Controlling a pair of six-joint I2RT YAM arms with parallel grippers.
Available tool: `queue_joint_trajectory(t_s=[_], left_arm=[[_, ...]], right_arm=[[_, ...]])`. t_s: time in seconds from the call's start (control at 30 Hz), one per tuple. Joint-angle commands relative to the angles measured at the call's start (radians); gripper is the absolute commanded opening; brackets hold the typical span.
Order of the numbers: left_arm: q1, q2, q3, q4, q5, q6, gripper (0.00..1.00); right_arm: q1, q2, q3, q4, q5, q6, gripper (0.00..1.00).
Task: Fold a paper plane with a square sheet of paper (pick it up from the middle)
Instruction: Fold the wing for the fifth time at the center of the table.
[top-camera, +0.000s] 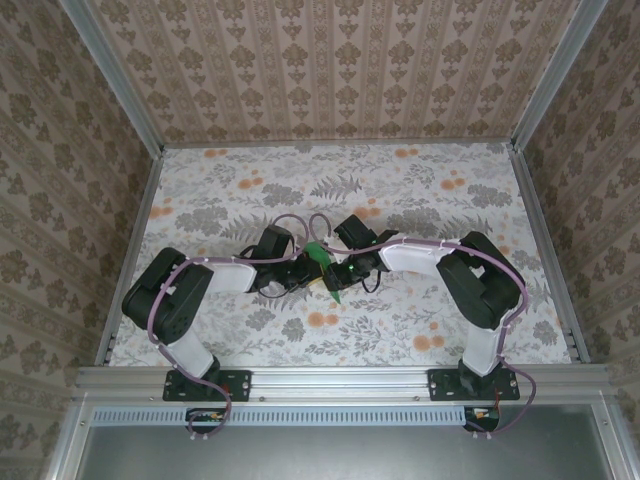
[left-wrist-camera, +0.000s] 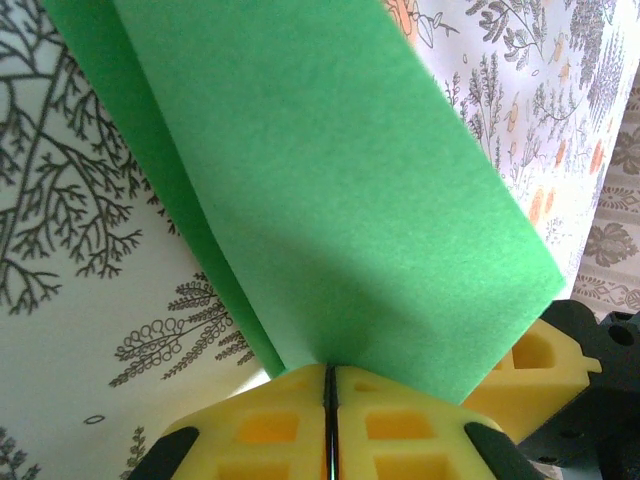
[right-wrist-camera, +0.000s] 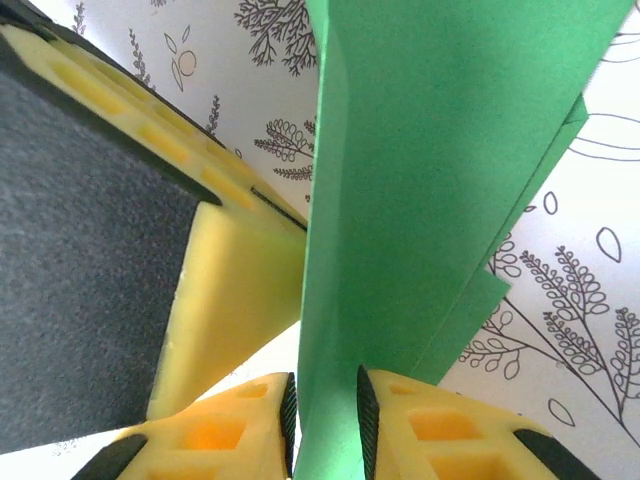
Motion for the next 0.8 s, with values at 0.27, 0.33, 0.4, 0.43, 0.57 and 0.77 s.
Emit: queue_joint_trajectory(t_s=[0.27,0.33,0.4,0.43,0.57,0.77], left_arm=[[0.005,-0.021,-0.004,-0.026,-0.016,0.021,0.06],[0.007,-0.025,-0.006,-0.028,-0.018,0.021,0.05],[0.009,-0.035,-0.007,-0.029,-0.021,0.021,0.05],[0.012,-0.042,-0.011,-0.032,-0.023,0.021,0.05],[0.025,-0.076,-0.024,-0.037,-0.033,0.025,0.06],[0.037,-0.084,-0.029,-0.014,-0.006,0.034,0.06]], right_arm=[[-0.001,0.017,0.023,0.023,0.001,0.014,0.27],[-0.003,0.018,0.023,0.023,-0.002,0.014,0.23],[-0.005,0.020,0.021,0.023,-0.011,0.011,0.17],[-0.006,0.020,0.020,0.024,-0.021,0.008,0.14],[-0.011,0.026,0.015,0.026,-0.070,-0.002,0.09],[-0.028,0.060,0.018,0.023,-0.145,0.003,0.08]])
